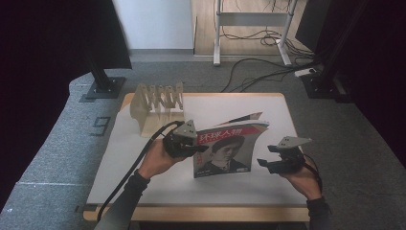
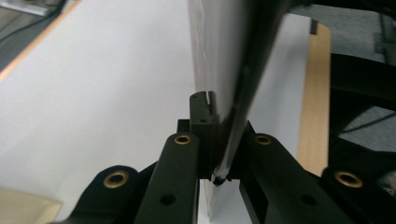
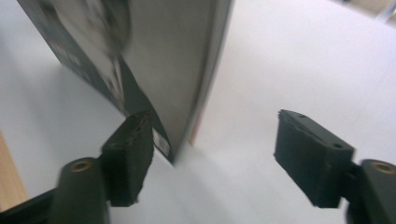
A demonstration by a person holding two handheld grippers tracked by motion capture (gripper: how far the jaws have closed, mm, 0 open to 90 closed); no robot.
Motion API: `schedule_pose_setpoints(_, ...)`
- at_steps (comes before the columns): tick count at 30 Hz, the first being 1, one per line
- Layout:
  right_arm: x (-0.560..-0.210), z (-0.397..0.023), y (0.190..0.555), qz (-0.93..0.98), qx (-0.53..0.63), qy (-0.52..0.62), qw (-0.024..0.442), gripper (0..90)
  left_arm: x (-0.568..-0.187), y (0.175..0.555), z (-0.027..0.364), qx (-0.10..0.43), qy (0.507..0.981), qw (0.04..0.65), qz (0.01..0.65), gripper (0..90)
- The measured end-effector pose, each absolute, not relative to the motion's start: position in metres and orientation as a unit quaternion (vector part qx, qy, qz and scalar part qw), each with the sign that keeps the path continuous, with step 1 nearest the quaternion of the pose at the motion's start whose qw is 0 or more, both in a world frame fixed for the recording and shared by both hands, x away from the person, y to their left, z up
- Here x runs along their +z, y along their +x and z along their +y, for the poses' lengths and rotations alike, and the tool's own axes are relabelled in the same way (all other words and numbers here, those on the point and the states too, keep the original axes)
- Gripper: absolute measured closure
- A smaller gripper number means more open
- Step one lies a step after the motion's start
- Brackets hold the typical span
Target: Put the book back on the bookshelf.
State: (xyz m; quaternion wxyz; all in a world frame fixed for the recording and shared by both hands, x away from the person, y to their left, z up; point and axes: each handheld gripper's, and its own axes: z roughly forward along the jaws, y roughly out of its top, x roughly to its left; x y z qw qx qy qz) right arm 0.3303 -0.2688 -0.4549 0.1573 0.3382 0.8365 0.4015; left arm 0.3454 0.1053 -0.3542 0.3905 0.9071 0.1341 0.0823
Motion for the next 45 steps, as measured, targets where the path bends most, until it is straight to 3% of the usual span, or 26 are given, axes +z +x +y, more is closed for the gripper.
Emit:
schedule_pose_setpoints(4,-0.485,-0.270,0.331,0.839,0.379,0.361,0.149,19.2,-0.351,0.347,0.116,0.088,0.905,0.390,0.147,87.0)
schedule_pose_setpoints(14,-0.515,-0.265,0.327,0.834,0.355,0.389,0.164,14.5,-0.344,0.352,0.147,0.106,0.890,0.400,0.192,87.1)
schedule_pose_setpoints(45,-0.535,-0.267,0.323,0.819,0.365,0.406,0.177,11.9,-0.321,0.347,0.288,0.176,0.814,0.401,0.381,87.1)
